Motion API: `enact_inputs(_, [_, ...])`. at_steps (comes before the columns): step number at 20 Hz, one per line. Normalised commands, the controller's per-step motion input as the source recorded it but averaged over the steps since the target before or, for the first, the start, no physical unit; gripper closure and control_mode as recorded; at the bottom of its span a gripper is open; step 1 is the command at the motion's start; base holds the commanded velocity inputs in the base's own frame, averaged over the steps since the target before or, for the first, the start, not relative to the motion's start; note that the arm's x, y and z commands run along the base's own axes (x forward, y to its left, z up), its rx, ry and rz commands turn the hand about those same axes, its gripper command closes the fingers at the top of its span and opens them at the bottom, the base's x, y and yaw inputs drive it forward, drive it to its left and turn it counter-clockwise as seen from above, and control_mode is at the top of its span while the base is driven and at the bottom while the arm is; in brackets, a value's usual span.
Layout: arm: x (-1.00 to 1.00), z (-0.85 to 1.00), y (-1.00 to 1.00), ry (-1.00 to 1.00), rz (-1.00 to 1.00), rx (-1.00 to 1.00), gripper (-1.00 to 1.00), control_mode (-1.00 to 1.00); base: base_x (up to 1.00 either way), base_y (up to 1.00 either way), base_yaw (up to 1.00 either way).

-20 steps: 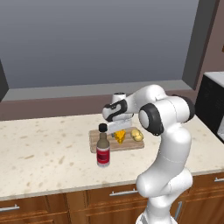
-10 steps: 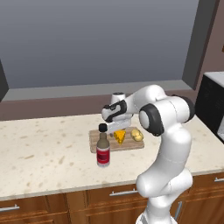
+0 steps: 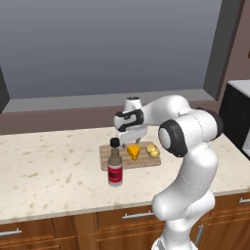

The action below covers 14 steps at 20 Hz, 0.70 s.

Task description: Retrieve the reheated potato from the microwave, then place the potato, cheese, and condiment on the cutting board.

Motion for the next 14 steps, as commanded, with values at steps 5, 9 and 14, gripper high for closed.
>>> enact_inputs(5, [-0.29, 0.44, -0.03, -0.1, 0.05, 0.01, -1.0, -1.0, 0.0, 0.0, 0.0])
enact_inputs(9, [-0.39, 0.47, -0.09, -0.09, 0.12, 0.04, -1.0, -1.0, 0.0, 0.0, 0.0])
enact_inputs(14, [-0.47, 0.42, -0.19, -0.06, 0.17, 0.09, -1.0, -1.0, 0.0, 0.0, 0.0])
